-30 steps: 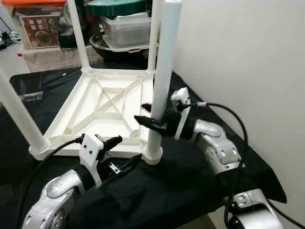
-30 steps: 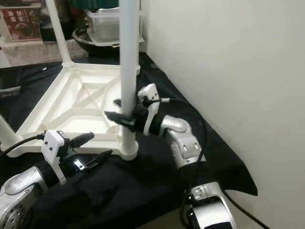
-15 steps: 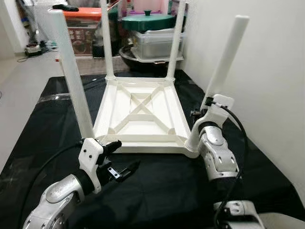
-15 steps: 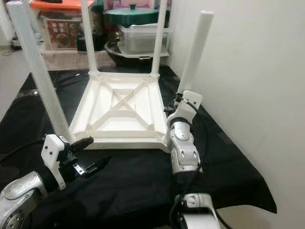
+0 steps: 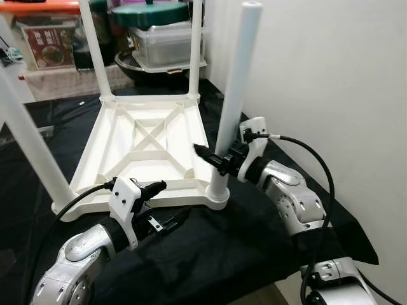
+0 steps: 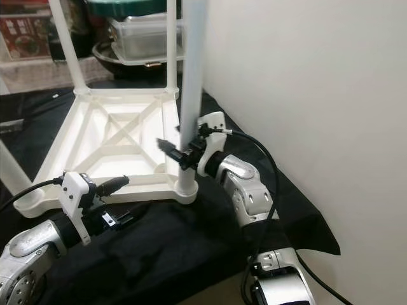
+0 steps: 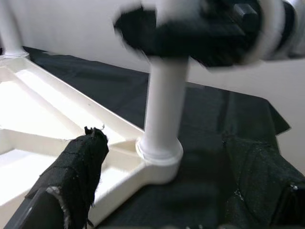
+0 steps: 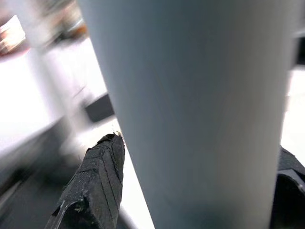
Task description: Building children table
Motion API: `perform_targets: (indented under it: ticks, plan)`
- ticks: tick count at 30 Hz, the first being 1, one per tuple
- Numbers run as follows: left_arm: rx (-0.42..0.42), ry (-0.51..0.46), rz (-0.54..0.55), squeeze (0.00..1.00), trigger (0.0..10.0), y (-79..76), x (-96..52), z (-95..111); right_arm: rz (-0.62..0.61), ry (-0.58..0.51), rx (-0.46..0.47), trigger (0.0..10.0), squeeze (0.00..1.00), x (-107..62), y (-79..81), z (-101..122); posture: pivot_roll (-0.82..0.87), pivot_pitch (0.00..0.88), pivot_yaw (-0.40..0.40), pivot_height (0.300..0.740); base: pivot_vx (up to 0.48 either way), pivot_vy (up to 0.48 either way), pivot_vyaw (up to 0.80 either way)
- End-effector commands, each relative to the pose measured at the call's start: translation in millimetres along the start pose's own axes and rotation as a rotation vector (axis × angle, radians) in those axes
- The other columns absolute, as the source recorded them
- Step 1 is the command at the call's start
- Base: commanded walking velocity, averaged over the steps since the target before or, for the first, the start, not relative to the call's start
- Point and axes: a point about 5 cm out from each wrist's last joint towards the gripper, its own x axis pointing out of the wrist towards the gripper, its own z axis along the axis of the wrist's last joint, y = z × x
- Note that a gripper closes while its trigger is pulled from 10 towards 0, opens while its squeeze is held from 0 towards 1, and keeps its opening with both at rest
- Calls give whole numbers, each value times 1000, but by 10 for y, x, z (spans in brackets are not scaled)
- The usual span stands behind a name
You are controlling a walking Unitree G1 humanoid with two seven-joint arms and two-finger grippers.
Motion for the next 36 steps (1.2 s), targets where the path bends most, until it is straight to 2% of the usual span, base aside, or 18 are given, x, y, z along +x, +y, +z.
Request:
perform_targets:
  ticks: [1,5,7,9,10,11,13,15,17,18,24,25,27,28,30,31,34,36]
  plan:
    - [3,7,2,0,10000,20,-7,-9,87,83,53,1294,0,64,118,-253,40,0,-60,740,0,0,0]
    - [3,8,3,0,10000,16,-11,-11,-5,95,79,0,0,95,56,-345,45,0,-62,740,0,0,0]
    - [-3,13,2,0,10000,-6,-30,-23,-423,160,149,0,0,82,-226,-518,40,0,-62,740,0,0,0]
    - [-3,13,2,0,10000,-6,-30,-23,-423,160,149,0,0,82,-226,-518,40,0,-62,740,0,0,0]
    - [-5,14,1,0,10000,-14,-39,-27,-803,222,208,0,0,-110,-455,-618,36,0,-61,740,0,0,0]
    - [-5,14,1,0,10000,-14,-39,-27,-803,222,208,0,0,-110,-455,-618,36,0,-61,740,0,0,0]
    - [-3,13,10,0,10000,-12,-33,-35,-1341,289,231,0,0,-544,-583,-731,34,0,-58,740,0,0,0]
    - [-1,11,20,0,10000,-7,-17,-29,-1425,270,224,0,0,-612,-519,-714,29,0,-49,740,0,0,0]
    - [-1,11,20,0,10000,-7,-17,-29,-1425,270,224,0,0,-612,-519,-714,29,0,-49,740,0,0,0]
    - [8,2,59,0,10000,21,25,-29,-1401,223,190,0,0,-531,-343,-643,14,0,-35,740,0,0,0]
    - [7,-15,86,0,10000,38,89,-12,-1280,207,147,0,0,-346,-310,-553,28,0,-54,740,0,0,0]
    - [5,-19,85,0,10000,33,86,-2,-1198,193,156,10000,0,-250,-304,-501,28,0,-55,740,0,0,0]
    - [5,-19,85,0,10000,33,86,-2,-1198,193,156,10000,0,-250,-304,-501,28,0,-55,740,0,0,0]
    - [4,-21,85,0,10000,30,78,4,-1149,183,166,10000,243,-177,-296,-469,33,0,-60,740,0,0,0]
    - [4,-21,85,0,10000,30,78,4,-1149,183,166,10000,243,-177,-296,-469,33,0,-60,740,0,0,0]
    - [-1,-16,87,0,10000,20,56,-17,-1048,105,188,10000,1000,-50,-252,-380,33,0,-62,740,0,0,0]
    - [-8,-11,88,0,10000,6,39,-34,-918,9,182,10000,1000,78,-175,-242,34,0,-62,740,0,0,0]
    - [-15,-7,83,0,10000,-6,36,-50,-593,-131,164,10000,1000,309,123,59,20,0,-50,740,0,0,0]
